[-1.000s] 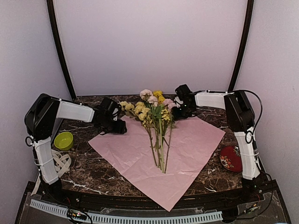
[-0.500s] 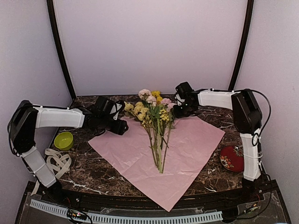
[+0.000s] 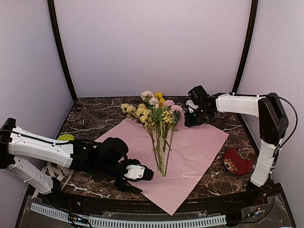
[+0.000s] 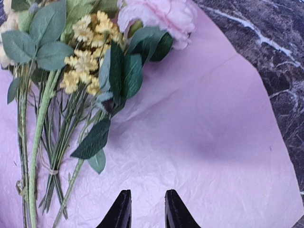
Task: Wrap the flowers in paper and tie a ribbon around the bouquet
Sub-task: Pick up the bottom corner of the flattened wrapping paper from the center of the board, then fold the bottom corner of the flattened wrapping paper at the center of the board.
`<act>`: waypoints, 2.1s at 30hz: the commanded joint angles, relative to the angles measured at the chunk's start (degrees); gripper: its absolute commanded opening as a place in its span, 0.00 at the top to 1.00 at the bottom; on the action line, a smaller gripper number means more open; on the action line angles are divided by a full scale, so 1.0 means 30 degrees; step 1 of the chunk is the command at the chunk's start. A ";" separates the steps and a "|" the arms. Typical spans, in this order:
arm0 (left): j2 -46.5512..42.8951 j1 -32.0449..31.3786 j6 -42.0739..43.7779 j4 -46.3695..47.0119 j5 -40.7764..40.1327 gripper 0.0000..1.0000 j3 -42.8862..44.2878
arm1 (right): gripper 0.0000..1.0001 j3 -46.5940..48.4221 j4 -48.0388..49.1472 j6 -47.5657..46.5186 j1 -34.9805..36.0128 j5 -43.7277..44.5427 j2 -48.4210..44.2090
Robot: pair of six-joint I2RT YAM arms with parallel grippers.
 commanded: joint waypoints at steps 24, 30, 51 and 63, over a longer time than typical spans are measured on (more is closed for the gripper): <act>0.4443 -0.2312 0.4749 0.2559 -0.5181 0.50 0.0693 | 0.74 -0.2480 0.0575 -0.0403 0.2607 -0.1998 -0.0775; 0.4271 -0.2263 0.3912 0.2329 -0.4548 0.99 0.0748 | 0.73 -0.2518 0.0375 -0.0552 0.2608 -0.2605 -0.1030; 0.4879 0.3880 -0.2903 0.1768 0.2246 1.00 0.2873 | 0.34 -0.4112 -0.0070 -0.3975 0.2255 -1.4656 -0.6197; 0.5789 0.4703 -0.3069 0.0269 0.3409 1.00 0.3790 | 0.24 -0.7101 -0.1911 -0.3081 0.3304 -1.4683 -0.8858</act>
